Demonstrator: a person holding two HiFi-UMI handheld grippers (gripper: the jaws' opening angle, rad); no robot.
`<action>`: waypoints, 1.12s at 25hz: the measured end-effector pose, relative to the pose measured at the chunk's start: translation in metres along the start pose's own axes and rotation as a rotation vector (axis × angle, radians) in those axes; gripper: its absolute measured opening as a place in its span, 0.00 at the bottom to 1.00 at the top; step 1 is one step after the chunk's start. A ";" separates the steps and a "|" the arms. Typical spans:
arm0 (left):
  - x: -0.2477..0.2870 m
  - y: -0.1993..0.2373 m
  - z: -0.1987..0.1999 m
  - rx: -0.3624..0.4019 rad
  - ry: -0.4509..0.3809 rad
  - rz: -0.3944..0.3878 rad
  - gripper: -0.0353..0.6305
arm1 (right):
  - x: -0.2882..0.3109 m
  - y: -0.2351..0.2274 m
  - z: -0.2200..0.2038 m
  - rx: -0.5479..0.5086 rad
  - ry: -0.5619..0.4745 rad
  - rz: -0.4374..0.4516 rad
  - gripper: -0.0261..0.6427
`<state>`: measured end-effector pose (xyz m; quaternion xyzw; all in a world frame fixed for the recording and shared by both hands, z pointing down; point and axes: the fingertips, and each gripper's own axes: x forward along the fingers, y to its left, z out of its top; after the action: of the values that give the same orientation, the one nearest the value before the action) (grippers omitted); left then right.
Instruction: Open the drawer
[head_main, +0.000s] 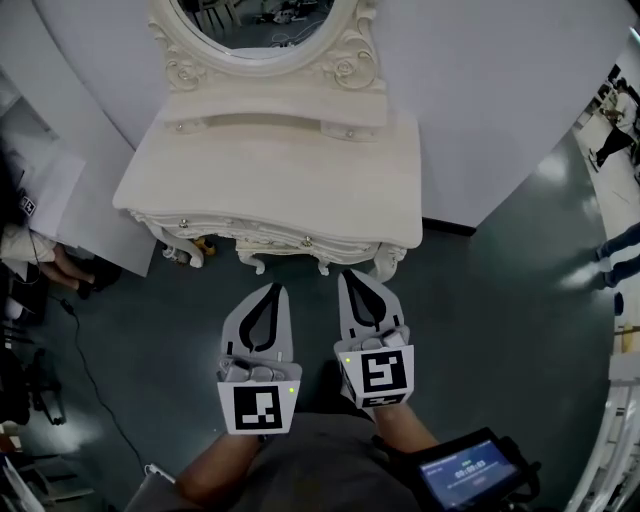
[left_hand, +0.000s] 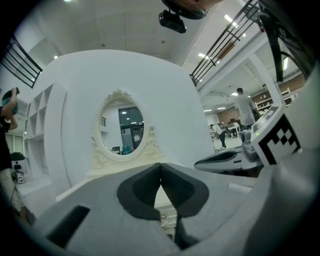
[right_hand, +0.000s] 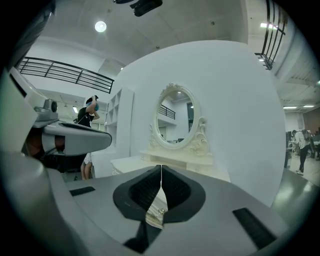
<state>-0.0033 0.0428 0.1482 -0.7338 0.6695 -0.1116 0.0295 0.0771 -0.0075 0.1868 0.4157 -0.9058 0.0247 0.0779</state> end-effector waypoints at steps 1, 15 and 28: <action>0.002 0.004 0.005 0.000 -0.004 0.007 0.08 | 0.003 -0.001 0.007 -0.006 -0.011 0.002 0.06; 0.036 0.069 0.024 0.010 -0.074 0.051 0.08 | 0.067 -0.004 0.045 -0.069 -0.071 -0.028 0.06; 0.094 0.128 -0.054 -0.043 0.057 -0.055 0.08 | 0.143 0.017 -0.015 0.007 0.076 -0.091 0.06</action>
<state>-0.1314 -0.0574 0.1875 -0.7487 0.6520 -0.1192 -0.0084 -0.0256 -0.1017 0.2250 0.4555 -0.8822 0.0401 0.1121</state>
